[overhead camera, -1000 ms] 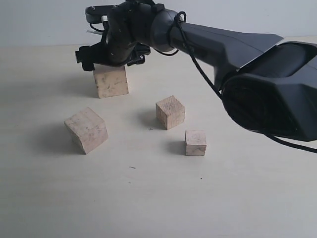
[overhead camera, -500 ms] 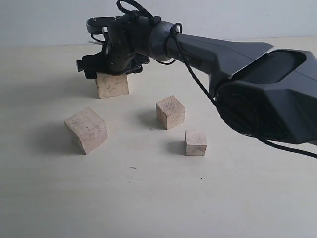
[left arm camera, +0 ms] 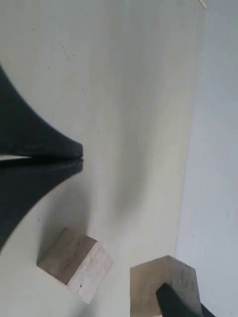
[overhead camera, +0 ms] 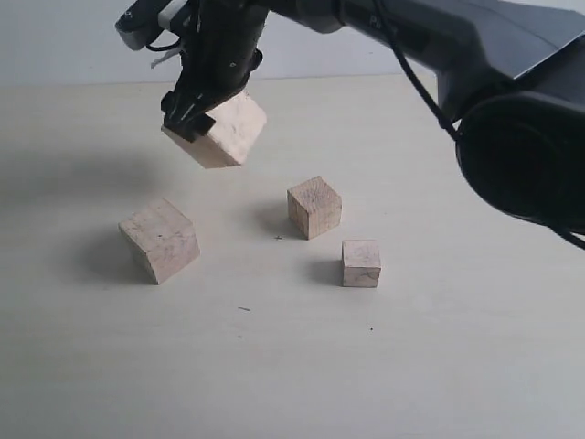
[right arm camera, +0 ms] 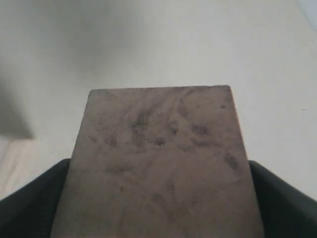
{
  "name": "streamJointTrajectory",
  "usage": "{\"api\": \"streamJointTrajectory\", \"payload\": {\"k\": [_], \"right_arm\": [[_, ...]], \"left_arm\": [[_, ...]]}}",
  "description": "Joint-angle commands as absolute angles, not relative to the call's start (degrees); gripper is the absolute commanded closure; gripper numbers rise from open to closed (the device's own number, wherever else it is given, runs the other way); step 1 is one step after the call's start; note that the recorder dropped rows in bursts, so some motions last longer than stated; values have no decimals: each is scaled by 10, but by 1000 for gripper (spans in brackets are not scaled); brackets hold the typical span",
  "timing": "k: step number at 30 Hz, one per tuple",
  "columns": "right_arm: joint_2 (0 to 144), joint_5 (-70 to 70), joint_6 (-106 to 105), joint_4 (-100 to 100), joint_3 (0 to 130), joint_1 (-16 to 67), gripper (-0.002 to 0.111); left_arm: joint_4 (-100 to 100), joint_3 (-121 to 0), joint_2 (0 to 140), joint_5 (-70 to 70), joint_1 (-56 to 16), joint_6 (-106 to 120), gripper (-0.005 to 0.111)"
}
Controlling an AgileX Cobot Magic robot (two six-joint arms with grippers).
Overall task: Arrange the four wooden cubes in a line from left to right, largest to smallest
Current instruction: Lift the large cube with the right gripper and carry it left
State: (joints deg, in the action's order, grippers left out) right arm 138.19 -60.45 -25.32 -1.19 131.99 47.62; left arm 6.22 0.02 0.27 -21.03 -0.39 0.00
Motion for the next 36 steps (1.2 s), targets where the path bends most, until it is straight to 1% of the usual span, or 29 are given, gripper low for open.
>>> {"api": "streamJointTrajectory", "payload": {"k": [1, 4, 10, 15, 17, 27, 36], "right_arm": [[1370, -700, -445, -182, 1323, 443, 108], [1368, -700, -539, -300, 1316, 411, 108], [1368, -700, -653, -388, 1309, 334, 108], [1379, -700, -733, -509, 1284, 291, 108], [1393, -700, -767, -526, 1282, 288, 108], [1456, -700, -795, -542, 1282, 297, 108], [1469, -700, -795, -537, 1282, 309, 108]], "left_arm": [[61, 0, 0, -207, -7, 0, 107], [61, 0, 0, -207, -7, 0, 107], [61, 0, 0, -207, -7, 0, 107], [61, 0, 0, -207, -7, 0, 107], [61, 0, 0, -207, -7, 0, 107], [61, 0, 0, -207, -7, 0, 107], [61, 0, 0, -207, -7, 0, 107]]}}
